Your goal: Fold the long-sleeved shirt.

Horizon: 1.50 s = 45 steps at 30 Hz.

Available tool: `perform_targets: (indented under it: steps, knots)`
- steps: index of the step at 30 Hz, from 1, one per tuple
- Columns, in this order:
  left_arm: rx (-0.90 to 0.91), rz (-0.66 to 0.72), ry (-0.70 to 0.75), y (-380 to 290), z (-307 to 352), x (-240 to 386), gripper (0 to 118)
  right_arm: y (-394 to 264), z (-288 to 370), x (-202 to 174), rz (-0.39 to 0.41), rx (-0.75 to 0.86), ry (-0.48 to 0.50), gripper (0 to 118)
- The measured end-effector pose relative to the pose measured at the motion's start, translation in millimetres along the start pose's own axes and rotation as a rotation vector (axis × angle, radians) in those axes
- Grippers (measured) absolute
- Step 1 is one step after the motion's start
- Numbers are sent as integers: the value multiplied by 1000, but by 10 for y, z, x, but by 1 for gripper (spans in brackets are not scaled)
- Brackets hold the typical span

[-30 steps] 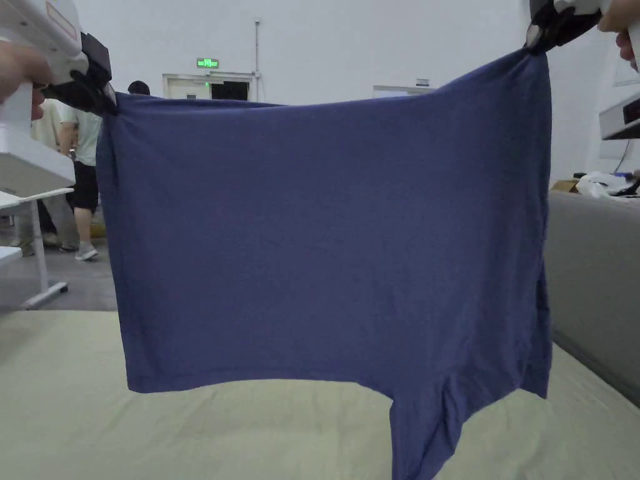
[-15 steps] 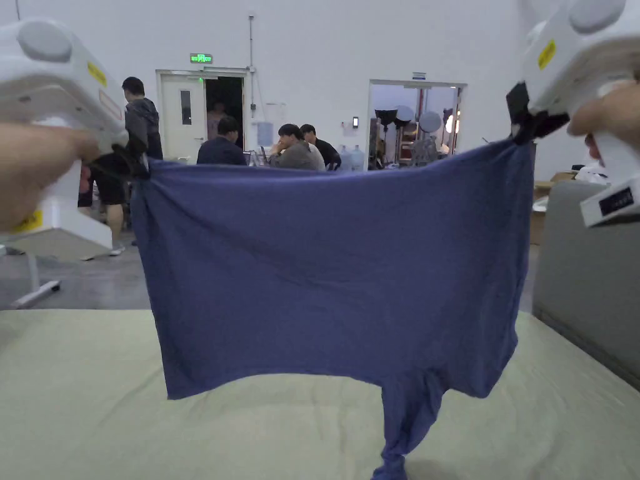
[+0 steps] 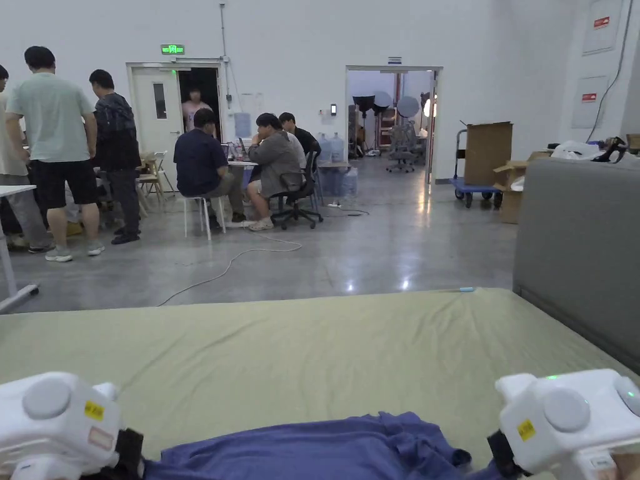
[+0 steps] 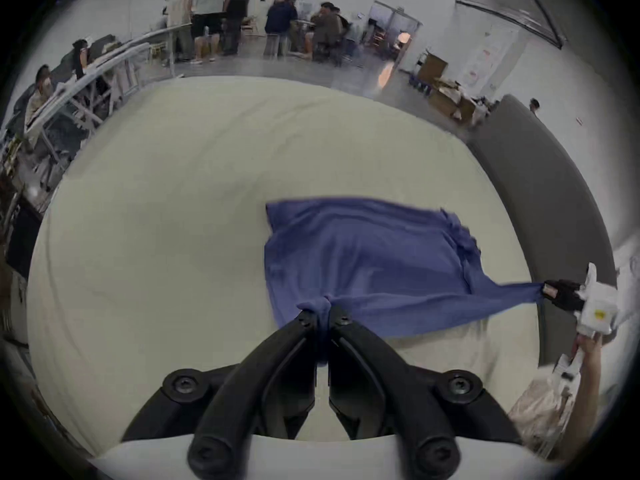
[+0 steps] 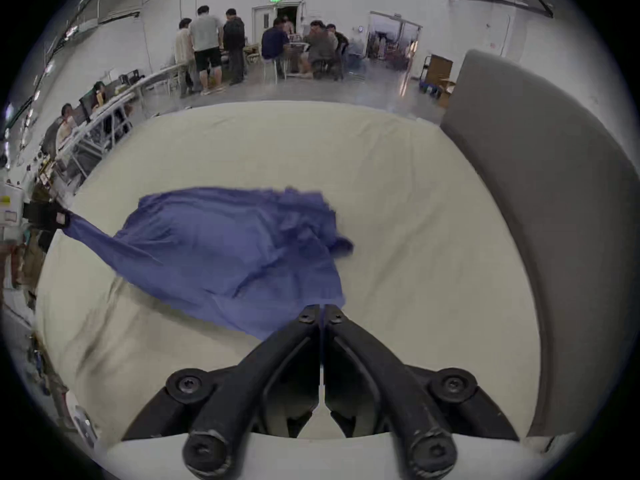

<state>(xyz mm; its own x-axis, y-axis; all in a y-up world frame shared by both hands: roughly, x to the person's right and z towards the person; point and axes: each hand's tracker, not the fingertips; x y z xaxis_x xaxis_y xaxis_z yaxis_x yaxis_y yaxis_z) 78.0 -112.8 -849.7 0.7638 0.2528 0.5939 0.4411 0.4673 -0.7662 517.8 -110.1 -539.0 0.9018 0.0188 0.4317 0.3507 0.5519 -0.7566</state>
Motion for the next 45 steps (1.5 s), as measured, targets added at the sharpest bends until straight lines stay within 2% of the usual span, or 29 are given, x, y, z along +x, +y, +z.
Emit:
perform_targets:
  steps: [2, 7, 9, 16, 20, 25, 27, 30, 35, 38, 41, 42, 43, 44, 45]
  knots:
    - [6, -10, 13, -282, 305, -77, 2, -320, 329, 12, 4, 38, 40, 0]
    - [9, 29, -16, -1030, 1079, -166, 2, -1054, 1188, -57, 47, 69, 71, 0]
    - [-26, 0, -11, -1334, 1302, -100, 2, -1334, 1474, -111, 69, 63, 94, 0]
    - [-112, -43, -41, -2369, 1768, 53, 2, -2353, 2123, -283, 153, 2, 79, 0]
    - [-159, -16, -69, -2847, 1712, 5, 2, -2812, 2018, -312, 171, -102, 86, 0]
    - [-218, 7, -41, -3260, 1328, -128, 2, -3142, 1479, -370, 231, -227, 56, 0]
    - [-251, 58, -19, -3385, 1096, -210, 2, -3210, 1218, -360, 212, -269, 61, 0]
    - [-281, 62, 0, -3506, 774, -276, 2, -3303, 895, -337, 186, -341, 69, 0]
    - [-365, 83, 41, -3746, 363, -437, 2, -3549, 523, -379, 220, -465, 57, 0]
    - [-340, 153, 9, -3757, 369, -523, 2, -3606, 435, -398, 231, -448, 51, 0]
    - [-358, 178, 5, -3686, 371, -563, 7, -3505, 427, -351, 199, -480, 58, 2]
    - [-352, 178, 10, -3643, 455, -506, 7, -3439, 479, -309, 153, -509, 31, 2]
    - [-327, 170, 22, -3584, 543, -477, 24, -3370, 560, -295, 132, -525, 15, 10]
    - [-247, 157, 38, -3493, 708, -451, 73, -3268, 726, -273, 160, -494, 44, 37]
    - [-171, 154, 1, -3419, 845, -426, 108, -3179, 868, -272, 190, -425, 61, 71]
